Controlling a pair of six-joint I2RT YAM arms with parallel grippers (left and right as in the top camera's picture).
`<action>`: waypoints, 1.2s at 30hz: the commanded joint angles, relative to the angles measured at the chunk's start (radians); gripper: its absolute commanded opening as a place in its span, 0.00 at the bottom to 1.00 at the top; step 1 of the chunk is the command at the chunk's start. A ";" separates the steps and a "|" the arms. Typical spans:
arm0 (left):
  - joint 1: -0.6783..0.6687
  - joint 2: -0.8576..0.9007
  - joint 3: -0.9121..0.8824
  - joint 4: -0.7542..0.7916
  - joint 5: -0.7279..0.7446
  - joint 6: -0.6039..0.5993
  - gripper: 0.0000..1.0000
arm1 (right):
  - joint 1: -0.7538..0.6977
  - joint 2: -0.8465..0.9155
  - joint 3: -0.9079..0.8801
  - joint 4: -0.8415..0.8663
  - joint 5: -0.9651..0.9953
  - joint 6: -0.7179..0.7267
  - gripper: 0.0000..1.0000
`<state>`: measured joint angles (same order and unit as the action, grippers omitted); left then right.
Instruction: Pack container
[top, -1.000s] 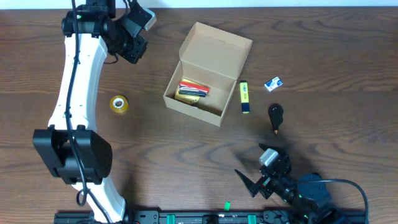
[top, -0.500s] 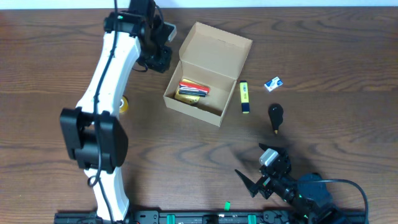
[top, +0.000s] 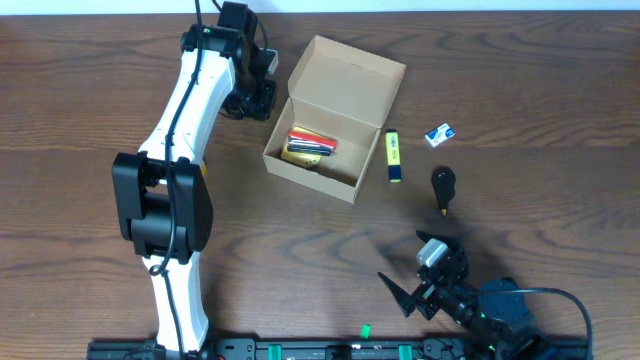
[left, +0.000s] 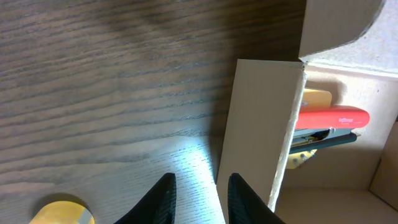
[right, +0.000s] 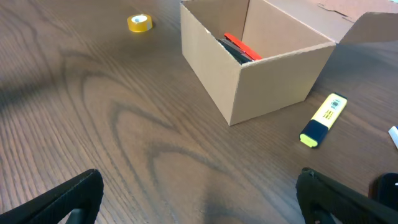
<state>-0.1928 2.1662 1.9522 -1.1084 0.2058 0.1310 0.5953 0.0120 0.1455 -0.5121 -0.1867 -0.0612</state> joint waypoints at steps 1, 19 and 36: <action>-0.002 -0.018 -0.003 -0.005 -0.006 -0.004 0.30 | 0.008 -0.007 -0.004 -0.001 -0.004 0.012 0.99; -0.098 -0.066 -0.012 -0.049 0.016 0.128 0.33 | 0.008 -0.007 -0.004 -0.001 -0.004 0.012 0.99; -0.097 -0.066 -0.165 0.083 -0.051 0.122 0.21 | 0.008 -0.007 -0.004 -0.001 -0.004 0.012 0.99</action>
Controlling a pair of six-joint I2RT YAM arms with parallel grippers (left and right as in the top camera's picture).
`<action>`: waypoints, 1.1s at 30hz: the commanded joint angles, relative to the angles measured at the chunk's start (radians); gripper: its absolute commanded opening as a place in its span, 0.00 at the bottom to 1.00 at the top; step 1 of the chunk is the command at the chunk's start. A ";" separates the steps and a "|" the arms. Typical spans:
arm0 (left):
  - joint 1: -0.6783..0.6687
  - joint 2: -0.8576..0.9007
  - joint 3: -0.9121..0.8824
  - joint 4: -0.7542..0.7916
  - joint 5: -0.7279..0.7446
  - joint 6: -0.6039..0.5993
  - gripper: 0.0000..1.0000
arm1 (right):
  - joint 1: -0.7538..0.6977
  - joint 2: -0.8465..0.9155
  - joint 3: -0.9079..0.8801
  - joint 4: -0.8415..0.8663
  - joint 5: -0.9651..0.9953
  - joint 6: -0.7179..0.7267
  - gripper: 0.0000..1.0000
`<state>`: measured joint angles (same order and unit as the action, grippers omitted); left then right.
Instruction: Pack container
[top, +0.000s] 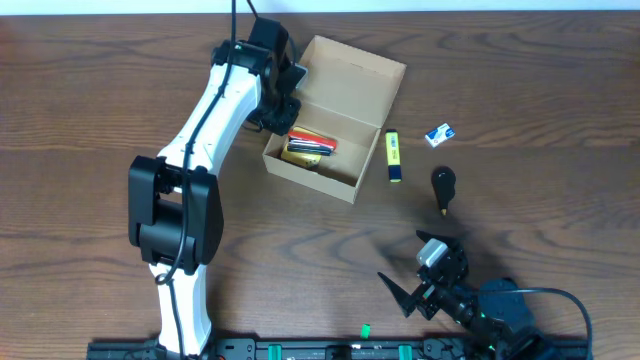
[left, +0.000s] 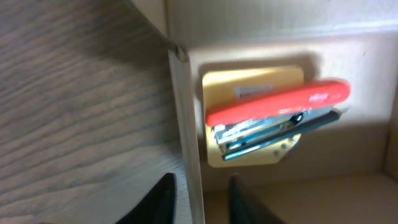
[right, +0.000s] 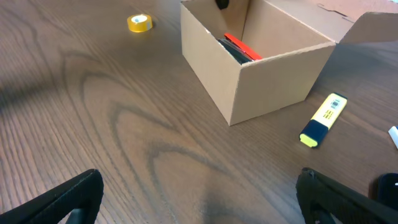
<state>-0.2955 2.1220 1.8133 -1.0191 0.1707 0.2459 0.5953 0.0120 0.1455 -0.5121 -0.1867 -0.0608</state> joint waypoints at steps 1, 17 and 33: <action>0.006 -0.022 -0.039 -0.012 -0.017 0.008 0.15 | 0.008 -0.007 -0.004 -0.001 -0.004 0.012 0.99; 0.008 -0.030 -0.055 -0.140 -0.177 -0.302 0.06 | 0.008 -0.007 -0.004 -0.001 -0.004 0.012 0.99; 0.007 -0.121 -0.055 -0.146 -0.177 -0.517 0.06 | 0.008 -0.007 -0.004 -0.001 -0.004 0.012 0.99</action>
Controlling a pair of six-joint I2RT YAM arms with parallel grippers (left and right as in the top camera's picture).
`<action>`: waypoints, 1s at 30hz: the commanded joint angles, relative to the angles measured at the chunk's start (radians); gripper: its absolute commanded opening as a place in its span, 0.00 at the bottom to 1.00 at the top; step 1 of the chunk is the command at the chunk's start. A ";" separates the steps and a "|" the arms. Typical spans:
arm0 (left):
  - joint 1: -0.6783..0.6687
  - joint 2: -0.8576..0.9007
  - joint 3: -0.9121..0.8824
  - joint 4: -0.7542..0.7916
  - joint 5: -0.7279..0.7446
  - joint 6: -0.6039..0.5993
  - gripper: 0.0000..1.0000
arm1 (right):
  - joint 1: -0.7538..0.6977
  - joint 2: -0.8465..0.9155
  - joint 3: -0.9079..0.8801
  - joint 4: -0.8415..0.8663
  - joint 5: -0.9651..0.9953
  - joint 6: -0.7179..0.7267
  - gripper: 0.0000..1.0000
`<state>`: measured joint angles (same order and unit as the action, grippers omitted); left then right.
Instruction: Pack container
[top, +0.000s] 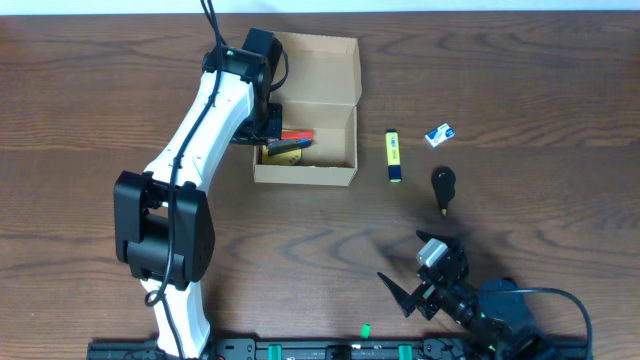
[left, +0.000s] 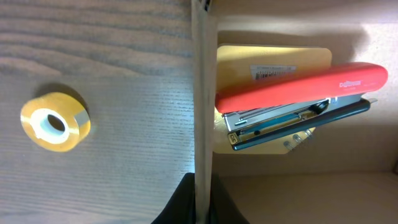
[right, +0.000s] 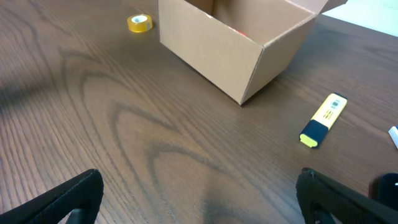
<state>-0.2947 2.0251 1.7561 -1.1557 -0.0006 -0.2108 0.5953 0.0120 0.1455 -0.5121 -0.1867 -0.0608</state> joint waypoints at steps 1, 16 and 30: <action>0.006 -0.024 0.002 -0.011 -0.005 -0.067 0.06 | 0.008 -0.007 -0.004 -0.001 -0.004 0.012 0.99; 0.005 -0.024 0.002 -0.019 0.045 -0.086 0.41 | 0.008 -0.007 -0.004 -0.001 -0.004 0.012 0.99; 0.005 -0.196 0.037 -0.050 0.045 -0.073 0.76 | 0.008 -0.007 -0.004 -0.001 -0.004 0.012 0.99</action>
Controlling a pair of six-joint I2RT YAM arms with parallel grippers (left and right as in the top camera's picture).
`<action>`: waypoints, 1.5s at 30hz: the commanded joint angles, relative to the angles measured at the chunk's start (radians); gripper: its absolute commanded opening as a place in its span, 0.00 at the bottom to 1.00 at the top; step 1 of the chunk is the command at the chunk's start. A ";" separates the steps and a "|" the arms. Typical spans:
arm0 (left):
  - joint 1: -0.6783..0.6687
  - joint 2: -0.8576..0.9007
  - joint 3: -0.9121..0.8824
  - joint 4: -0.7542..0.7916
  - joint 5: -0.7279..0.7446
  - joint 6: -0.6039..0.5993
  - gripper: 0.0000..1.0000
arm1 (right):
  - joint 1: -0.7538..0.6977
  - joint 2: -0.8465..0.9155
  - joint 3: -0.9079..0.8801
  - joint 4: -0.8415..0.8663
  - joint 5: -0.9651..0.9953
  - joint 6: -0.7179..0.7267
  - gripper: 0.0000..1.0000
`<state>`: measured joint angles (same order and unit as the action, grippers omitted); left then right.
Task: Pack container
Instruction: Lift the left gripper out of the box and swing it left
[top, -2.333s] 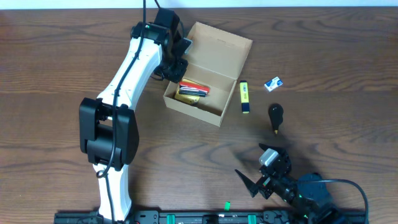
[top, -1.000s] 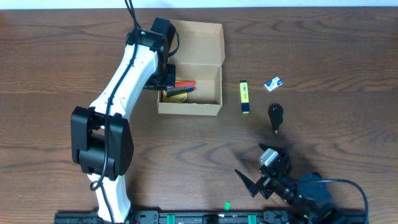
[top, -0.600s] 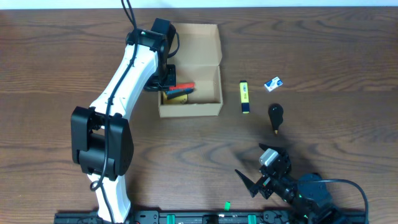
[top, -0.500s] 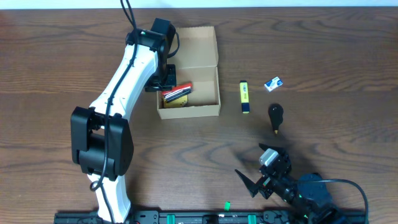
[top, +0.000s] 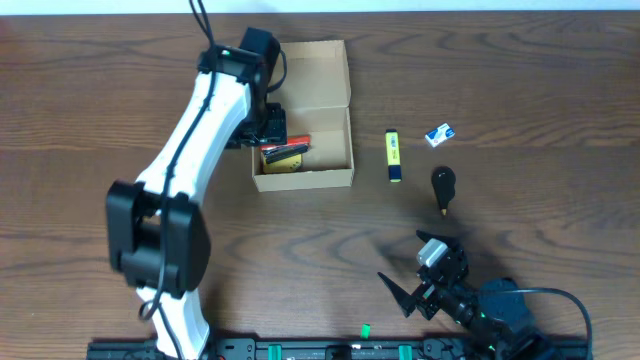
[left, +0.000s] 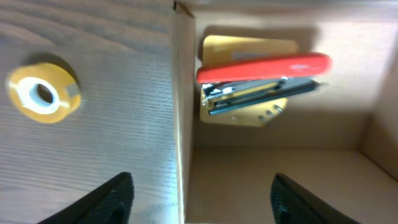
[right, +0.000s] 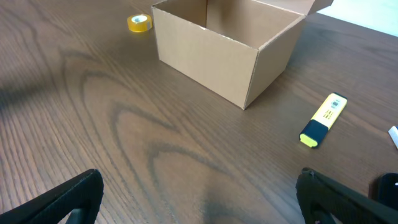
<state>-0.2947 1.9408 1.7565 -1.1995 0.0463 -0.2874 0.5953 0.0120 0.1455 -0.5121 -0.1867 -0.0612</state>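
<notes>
The open cardboard box (top: 325, 140) stands at centre left, its lid (top: 312, 70) folded back. A red stapler (left: 264, 65) lies on a yellow pad (left: 249, 115) inside it. My left gripper (left: 202, 199) is open, its fingers either side of the box's left wall (left: 182, 124), not touching it. On the table to the right lie a yellow highlighter (top: 394, 156), a blue-and-white eraser (top: 439, 134) and a black tool (top: 443, 188). My right gripper (right: 199, 205) hangs open low at the front, holding nothing.
A roll of yellow tape (left: 42, 99) lies on the table just left of the box, and the roll (right: 139, 23) also shows in the right wrist view. The left arm (top: 200, 120) reaches diagonally over the left half of the table.
My left gripper was shut on the box's left wall and now stands wide open astride it. The box has turned slightly further. The right arm has not moved.
The box first sat askew with my left gripper just outside its left corner. Then the fingers were either side of the left wall. Then they were shut on that wall and the box stood square and further left. Now the wall is released.
</notes>
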 joint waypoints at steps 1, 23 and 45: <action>0.005 -0.142 0.037 -0.009 -0.002 0.003 0.80 | 0.008 -0.007 -0.004 -0.001 -0.004 0.012 0.99; 0.005 -0.610 0.037 -0.351 0.262 0.632 0.95 | 0.008 -0.007 -0.004 -0.001 -0.004 0.012 0.99; 0.027 -0.605 0.013 -0.249 0.259 0.649 0.95 | 0.008 -0.007 -0.004 0.202 -0.232 0.625 0.99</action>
<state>-0.2871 1.3193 1.7809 -1.4639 0.2932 0.3607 0.5953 0.0116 0.1429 -0.3225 -0.2989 0.2157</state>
